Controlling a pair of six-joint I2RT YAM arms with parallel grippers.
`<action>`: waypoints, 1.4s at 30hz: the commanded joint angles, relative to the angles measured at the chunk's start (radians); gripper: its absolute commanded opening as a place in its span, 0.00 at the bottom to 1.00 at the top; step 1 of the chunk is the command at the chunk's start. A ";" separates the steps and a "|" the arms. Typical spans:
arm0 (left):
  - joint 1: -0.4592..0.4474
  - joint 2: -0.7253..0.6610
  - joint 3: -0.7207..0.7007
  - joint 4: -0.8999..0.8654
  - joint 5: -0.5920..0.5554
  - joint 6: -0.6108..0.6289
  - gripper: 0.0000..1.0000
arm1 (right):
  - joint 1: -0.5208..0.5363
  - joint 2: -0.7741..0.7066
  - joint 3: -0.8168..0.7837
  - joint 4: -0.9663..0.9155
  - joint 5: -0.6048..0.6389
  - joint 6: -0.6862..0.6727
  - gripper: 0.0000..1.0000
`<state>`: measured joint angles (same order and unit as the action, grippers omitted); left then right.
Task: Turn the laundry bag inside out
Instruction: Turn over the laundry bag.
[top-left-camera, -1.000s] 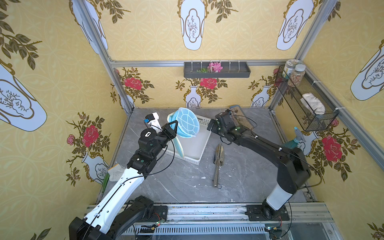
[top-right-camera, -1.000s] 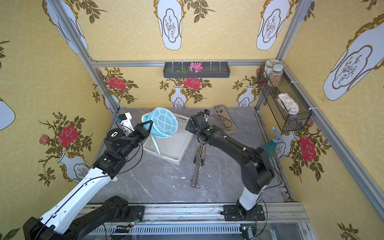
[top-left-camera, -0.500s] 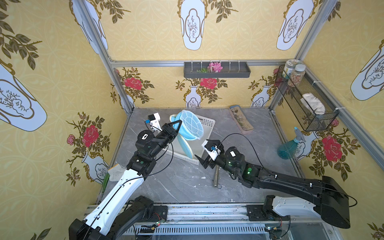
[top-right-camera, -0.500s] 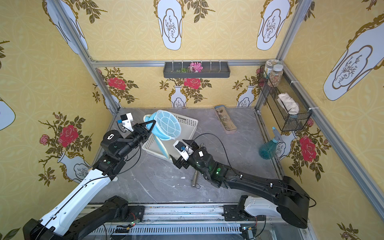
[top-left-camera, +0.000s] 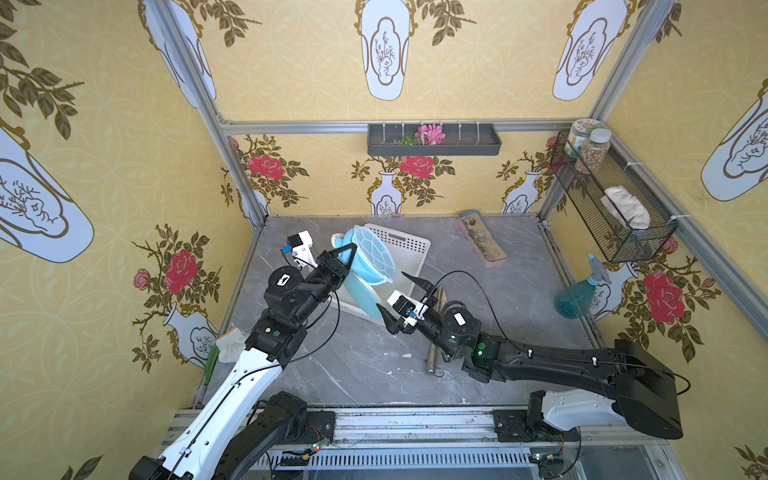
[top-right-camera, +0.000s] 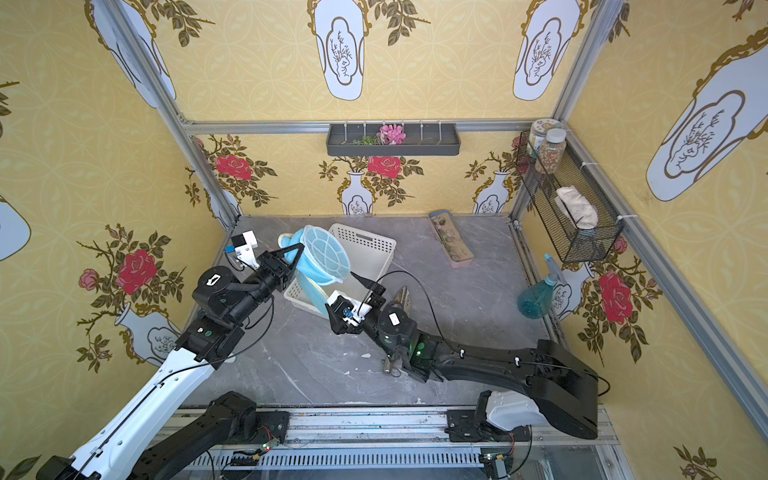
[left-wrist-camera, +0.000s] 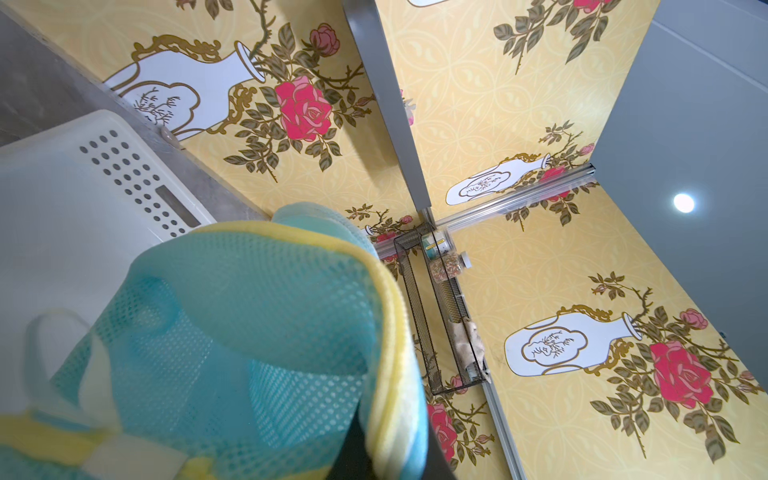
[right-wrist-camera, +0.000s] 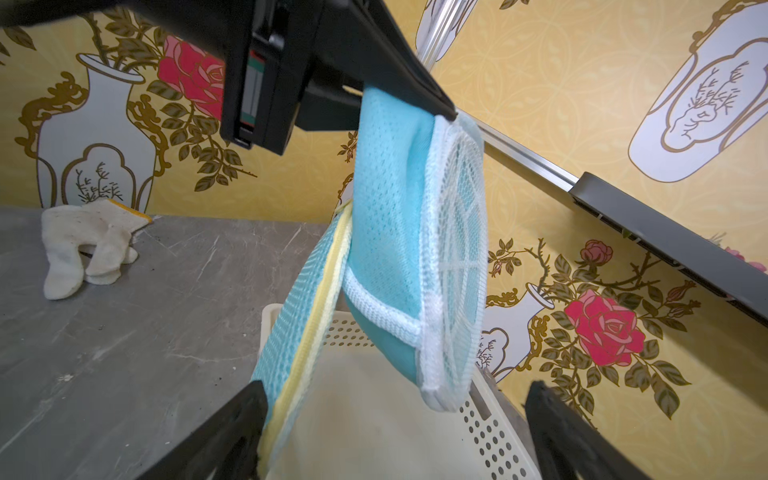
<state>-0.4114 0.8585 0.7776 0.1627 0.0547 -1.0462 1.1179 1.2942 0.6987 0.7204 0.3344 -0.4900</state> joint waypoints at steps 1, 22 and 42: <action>0.002 0.010 -0.008 -0.003 -0.020 0.023 0.11 | 0.012 -0.026 0.012 -0.024 -0.020 0.112 0.94; 0.001 0.014 -0.017 -0.013 -0.054 0.018 0.17 | -0.083 0.245 0.251 0.013 -0.029 0.135 0.42; 0.011 -0.013 0.165 -0.182 -0.164 1.020 0.95 | -0.627 0.016 0.189 -0.191 -0.930 0.767 0.00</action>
<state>-0.4000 0.8482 0.9546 0.0055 -0.1871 -0.2630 0.5220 1.3354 0.8761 0.5457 -0.4034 0.1745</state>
